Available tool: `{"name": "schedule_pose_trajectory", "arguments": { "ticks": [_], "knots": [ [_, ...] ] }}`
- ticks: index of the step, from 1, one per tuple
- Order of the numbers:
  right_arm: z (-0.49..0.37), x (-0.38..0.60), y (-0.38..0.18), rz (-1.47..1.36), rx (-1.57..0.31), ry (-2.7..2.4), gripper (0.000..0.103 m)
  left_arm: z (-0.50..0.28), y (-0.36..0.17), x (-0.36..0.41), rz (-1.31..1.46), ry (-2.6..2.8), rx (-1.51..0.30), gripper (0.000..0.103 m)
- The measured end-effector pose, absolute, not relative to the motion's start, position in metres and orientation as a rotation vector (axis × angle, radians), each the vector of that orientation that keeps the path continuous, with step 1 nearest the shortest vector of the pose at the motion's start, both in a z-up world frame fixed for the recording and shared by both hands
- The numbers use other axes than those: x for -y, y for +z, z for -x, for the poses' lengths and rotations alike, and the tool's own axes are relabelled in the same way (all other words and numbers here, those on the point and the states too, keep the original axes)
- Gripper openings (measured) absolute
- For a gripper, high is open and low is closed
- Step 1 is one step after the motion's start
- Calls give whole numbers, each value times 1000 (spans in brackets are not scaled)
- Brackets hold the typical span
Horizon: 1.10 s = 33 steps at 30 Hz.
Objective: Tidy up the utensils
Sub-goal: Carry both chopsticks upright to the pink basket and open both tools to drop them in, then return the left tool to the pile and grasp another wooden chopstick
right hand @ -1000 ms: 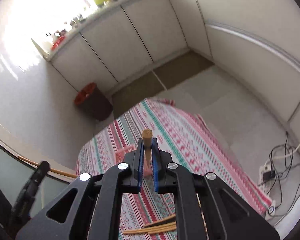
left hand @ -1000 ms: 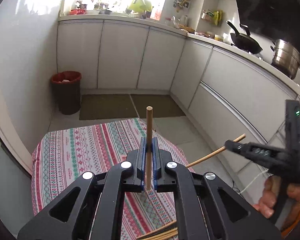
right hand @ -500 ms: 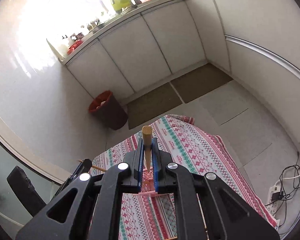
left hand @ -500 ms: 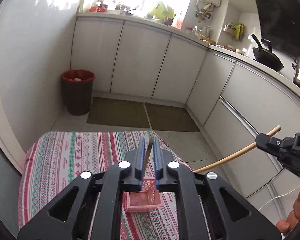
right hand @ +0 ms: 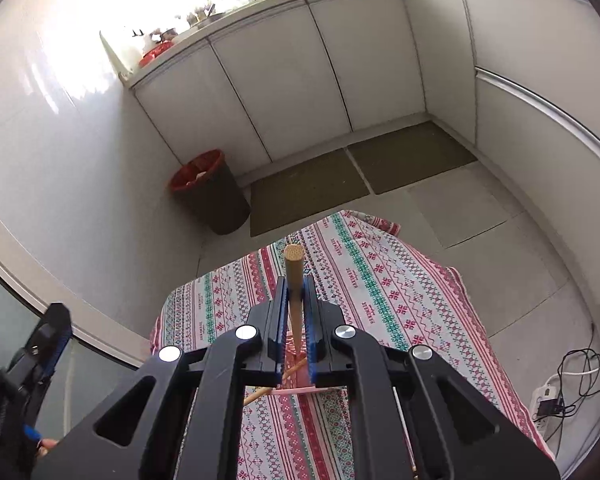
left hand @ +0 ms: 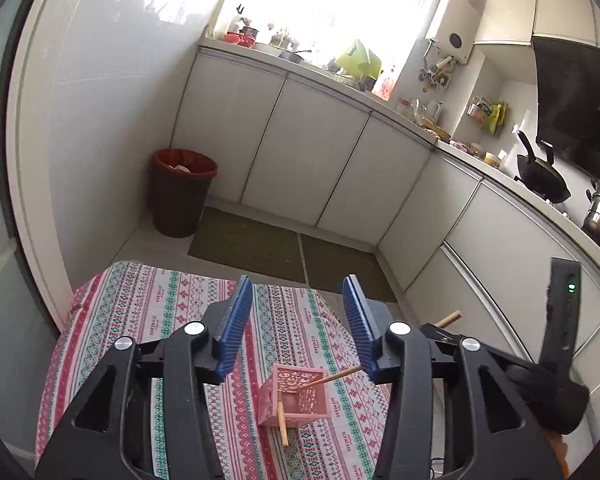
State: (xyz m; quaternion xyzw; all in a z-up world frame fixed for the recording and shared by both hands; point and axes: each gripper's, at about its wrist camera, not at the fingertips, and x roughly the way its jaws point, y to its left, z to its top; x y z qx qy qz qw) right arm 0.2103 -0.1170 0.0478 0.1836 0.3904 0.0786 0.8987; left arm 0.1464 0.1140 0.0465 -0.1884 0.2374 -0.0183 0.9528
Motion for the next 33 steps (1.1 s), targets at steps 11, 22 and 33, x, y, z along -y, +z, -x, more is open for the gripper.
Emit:
{"name": "schedule_pose_trajectory", "arguments": {
  "ticks": [11, 22, 33],
  "knots": [
    [-185, 107, 48, -228, -700, -4, 77, -133, 50, -99, 276, 47, -449, 74],
    [-135, 133, 53, -201, -656, -99, 91, -117, 39, -72, 126, 97, -477, 95],
    [-59, 236, -2, -373, -819, -179, 96, -122, -7, -19, -118, -172, -747, 96]
  ]
}}
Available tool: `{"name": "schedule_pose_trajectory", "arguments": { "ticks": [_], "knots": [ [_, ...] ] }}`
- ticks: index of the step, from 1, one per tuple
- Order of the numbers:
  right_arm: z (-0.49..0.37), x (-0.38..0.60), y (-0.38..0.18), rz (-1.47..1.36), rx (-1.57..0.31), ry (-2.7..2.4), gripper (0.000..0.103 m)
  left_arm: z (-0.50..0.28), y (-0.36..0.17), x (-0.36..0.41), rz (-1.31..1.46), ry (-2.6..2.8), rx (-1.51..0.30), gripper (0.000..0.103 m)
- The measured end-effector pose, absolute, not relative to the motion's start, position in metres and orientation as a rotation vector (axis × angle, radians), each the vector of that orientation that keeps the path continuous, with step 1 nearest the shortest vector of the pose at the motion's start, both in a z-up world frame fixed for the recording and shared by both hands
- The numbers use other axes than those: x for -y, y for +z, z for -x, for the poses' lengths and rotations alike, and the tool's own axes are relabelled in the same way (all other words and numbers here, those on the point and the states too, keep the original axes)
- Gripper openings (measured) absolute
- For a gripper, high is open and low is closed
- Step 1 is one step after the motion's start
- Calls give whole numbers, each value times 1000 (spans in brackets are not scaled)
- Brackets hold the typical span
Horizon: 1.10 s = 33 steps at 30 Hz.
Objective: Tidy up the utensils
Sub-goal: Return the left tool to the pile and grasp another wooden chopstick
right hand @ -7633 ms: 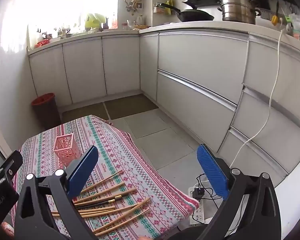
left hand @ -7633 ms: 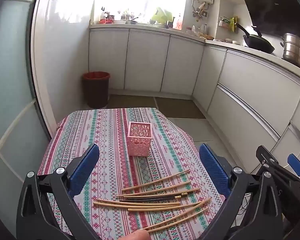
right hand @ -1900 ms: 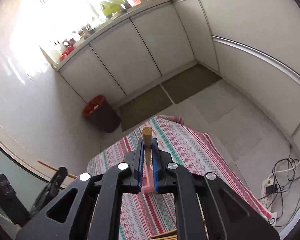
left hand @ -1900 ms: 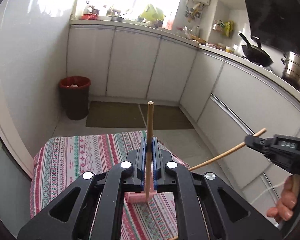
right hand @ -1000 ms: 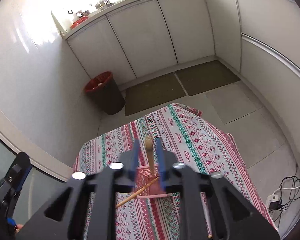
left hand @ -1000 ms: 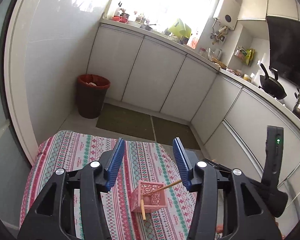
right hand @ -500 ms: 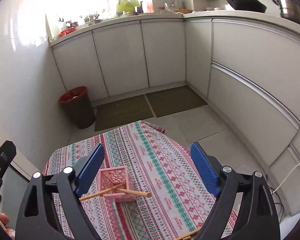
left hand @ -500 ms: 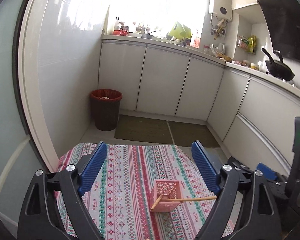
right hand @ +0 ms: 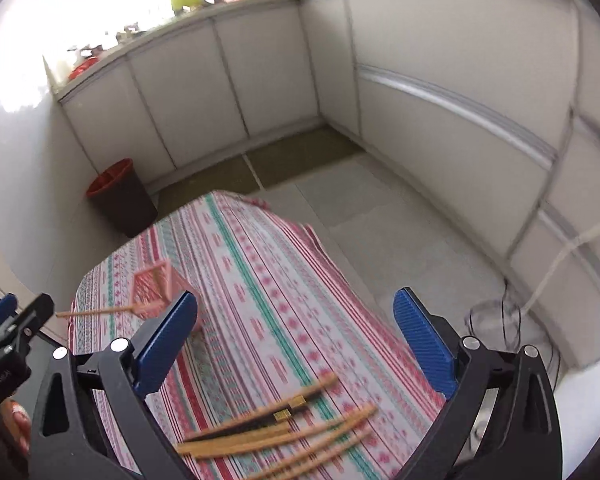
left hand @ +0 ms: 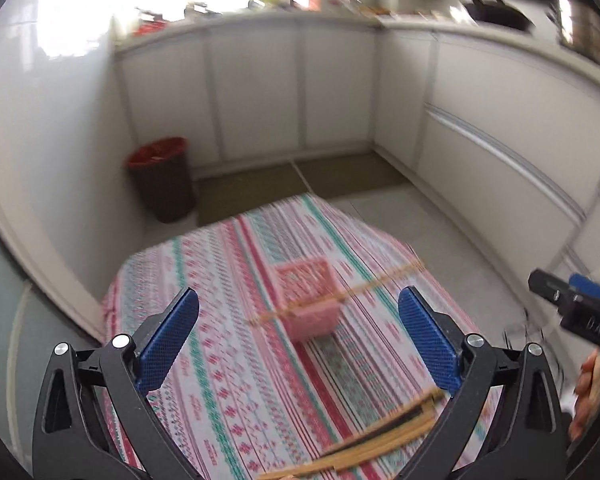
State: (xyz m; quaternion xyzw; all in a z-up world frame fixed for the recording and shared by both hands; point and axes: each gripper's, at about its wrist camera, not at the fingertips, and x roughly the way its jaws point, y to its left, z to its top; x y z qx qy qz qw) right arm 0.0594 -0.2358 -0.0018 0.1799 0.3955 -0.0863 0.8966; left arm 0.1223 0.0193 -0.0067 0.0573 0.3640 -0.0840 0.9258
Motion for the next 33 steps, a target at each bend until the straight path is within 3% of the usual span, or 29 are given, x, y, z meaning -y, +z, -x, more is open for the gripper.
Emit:
{"name": "schedule_pose_trajectory", "arguments": {
  "ticks": [7, 14, 24, 26, 28, 29, 33],
  "knots": [
    [2, 310, -64, -620, -1011, -243, 96, -119, -75, 68, -317, -445, -955, 96],
    [34, 333, -88, -656, -1079, -291, 96, -143, -161, 124, -391, -503, -1224, 96],
    [34, 343, -88, -679, -1092, -276, 96, -161, -209, 184, -464, -526, -1319, 95],
    [31, 344, -90, -685, -1097, -275, 96, -166, -218, 186, -463, -517, -1328, 88],
    [28, 342, -93, -687, -1106, -270, 96, -174, -230, 185, -451, -500, -1368, 61],
    [26, 341, -95, -687, -1112, -267, 96, -177, -232, 182, -426, -512, -1375, 59],
    [16, 329, -102, -680, -1137, -245, 96, -185, -229, 167, -388, -496, -1379, 26]
  ]
}}
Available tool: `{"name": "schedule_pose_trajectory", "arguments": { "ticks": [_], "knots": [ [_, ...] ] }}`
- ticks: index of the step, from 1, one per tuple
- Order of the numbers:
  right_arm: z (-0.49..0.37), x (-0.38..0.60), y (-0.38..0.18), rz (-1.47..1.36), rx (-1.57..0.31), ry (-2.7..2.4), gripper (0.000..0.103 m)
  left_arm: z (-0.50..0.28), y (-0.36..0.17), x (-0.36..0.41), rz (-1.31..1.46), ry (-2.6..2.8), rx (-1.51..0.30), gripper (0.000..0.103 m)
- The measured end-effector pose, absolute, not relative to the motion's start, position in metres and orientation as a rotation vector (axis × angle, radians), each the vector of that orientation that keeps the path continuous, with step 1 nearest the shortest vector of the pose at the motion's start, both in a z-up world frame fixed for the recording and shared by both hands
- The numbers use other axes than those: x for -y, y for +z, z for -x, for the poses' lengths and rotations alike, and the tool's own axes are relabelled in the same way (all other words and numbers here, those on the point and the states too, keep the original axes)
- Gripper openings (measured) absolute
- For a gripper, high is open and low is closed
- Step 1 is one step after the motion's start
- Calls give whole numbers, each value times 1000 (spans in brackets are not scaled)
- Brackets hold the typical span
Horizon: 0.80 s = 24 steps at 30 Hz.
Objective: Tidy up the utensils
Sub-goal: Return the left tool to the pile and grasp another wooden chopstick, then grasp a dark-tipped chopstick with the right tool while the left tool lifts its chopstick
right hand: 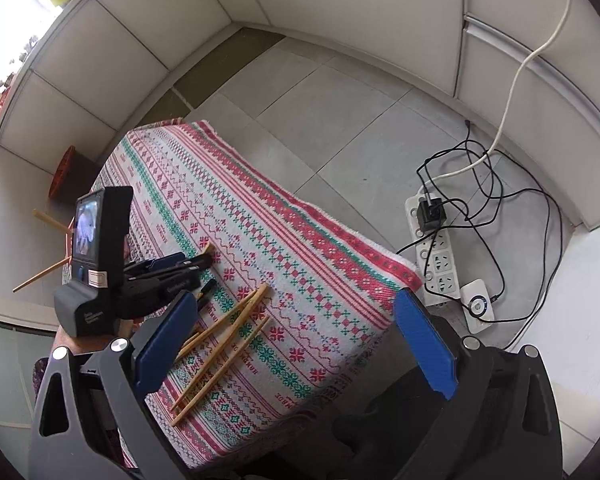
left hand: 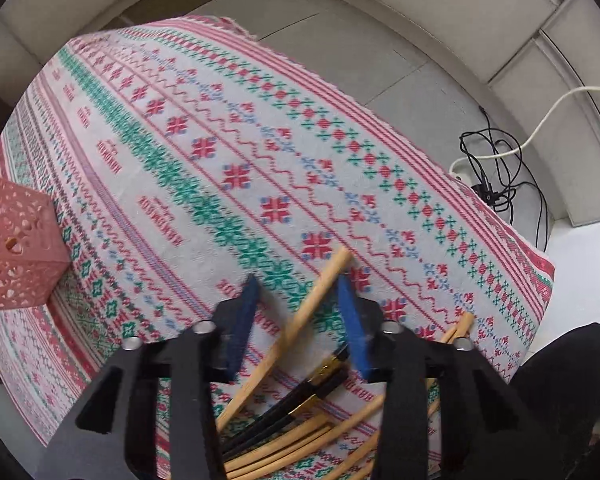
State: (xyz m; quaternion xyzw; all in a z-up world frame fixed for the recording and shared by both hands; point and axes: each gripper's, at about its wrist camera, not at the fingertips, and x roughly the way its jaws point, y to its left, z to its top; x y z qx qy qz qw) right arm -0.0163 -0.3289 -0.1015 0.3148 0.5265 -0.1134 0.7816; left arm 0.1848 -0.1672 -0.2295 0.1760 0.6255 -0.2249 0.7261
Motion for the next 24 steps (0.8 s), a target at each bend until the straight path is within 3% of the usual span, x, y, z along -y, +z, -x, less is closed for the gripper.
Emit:
{"name": "schedule_pose_trajectory", "arguments": {
  "ticks": [2, 7, 15, 20, 24],
  "knots": [
    [10, 321, -104, -670, -1146, -233, 96, -189, -228, 155, -363, -494, -1381, 16],
    [-12, 294, -116, -644, -1182, -208, 96, -189, -225, 131, -333, -491, -1362, 8],
    [-58, 253, -161, -790, -1314, -129, 91, -163, -175, 79, -329, -406, -1226, 7],
    [-79, 238, -178, -827, -1368, -170, 57, -139, -135, 49, -301, -366, -1140, 7],
    [-92, 231, -189, -835, -1392, -207, 46, -125, -110, 30, -283, -339, -1074, 7]
  ]
}}
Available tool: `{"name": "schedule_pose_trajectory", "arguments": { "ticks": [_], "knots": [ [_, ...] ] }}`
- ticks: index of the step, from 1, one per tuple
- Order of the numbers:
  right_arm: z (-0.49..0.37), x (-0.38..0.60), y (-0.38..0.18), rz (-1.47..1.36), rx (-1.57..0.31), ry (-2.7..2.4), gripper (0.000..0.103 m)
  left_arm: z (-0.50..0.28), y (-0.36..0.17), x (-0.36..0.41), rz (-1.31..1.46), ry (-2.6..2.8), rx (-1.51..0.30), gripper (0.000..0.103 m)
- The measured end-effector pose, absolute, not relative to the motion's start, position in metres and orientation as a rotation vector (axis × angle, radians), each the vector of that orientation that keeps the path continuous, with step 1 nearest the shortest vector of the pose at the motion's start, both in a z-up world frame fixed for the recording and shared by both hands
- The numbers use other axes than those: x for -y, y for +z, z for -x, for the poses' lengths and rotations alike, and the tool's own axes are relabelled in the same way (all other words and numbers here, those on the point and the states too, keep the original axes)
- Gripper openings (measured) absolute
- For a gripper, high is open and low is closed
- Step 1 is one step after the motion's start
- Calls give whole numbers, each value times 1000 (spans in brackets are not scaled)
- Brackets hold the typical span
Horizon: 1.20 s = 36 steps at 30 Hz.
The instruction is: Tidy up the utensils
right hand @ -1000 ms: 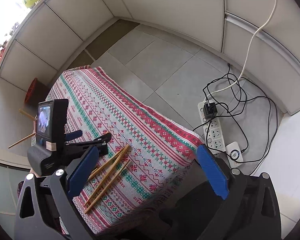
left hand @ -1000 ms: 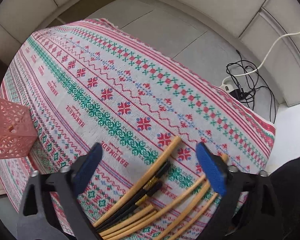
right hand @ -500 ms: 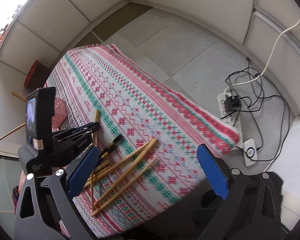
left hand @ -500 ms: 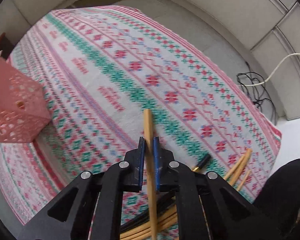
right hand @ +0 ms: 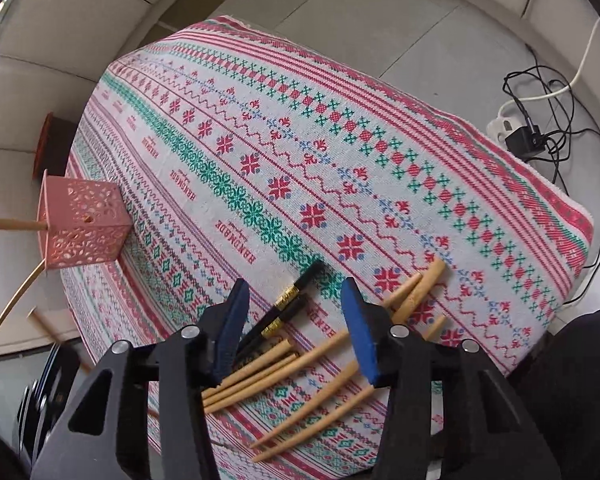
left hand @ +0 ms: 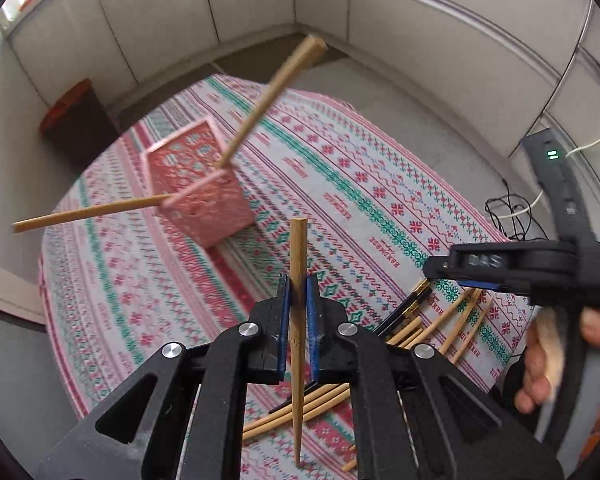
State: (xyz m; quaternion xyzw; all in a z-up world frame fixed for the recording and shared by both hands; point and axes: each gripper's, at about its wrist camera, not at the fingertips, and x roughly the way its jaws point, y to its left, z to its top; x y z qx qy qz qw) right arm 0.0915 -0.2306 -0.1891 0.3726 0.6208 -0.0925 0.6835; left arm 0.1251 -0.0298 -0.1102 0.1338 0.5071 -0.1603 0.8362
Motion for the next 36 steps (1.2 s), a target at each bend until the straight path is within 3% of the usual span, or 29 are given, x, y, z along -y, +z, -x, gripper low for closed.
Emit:
{"name": "schedule_pose_trajectory", "arguments": {
  "ticks": [9, 11, 16, 22, 36],
  "knots": [
    [-115, 209, -203, -770, -1438, -269, 35, -109, -73, 12, -253, -336, -974, 7],
    [-121, 202, -204, -734, -1432, -291, 17, -107, -69, 10, -247, -333, -963, 7],
    [-132, 199, -206, -752, -1391, -264, 8, -105, -61, 3, -227, -317, -942, 7],
    [-122, 199, -170, -734, -1268, -167, 7, -97, -39, -9, -188, -312, -878, 7],
    [-58, 221, -21, -569, -943, -4, 7, -77, 26, -23, -88, -323, -708, 7]
  ]
}}
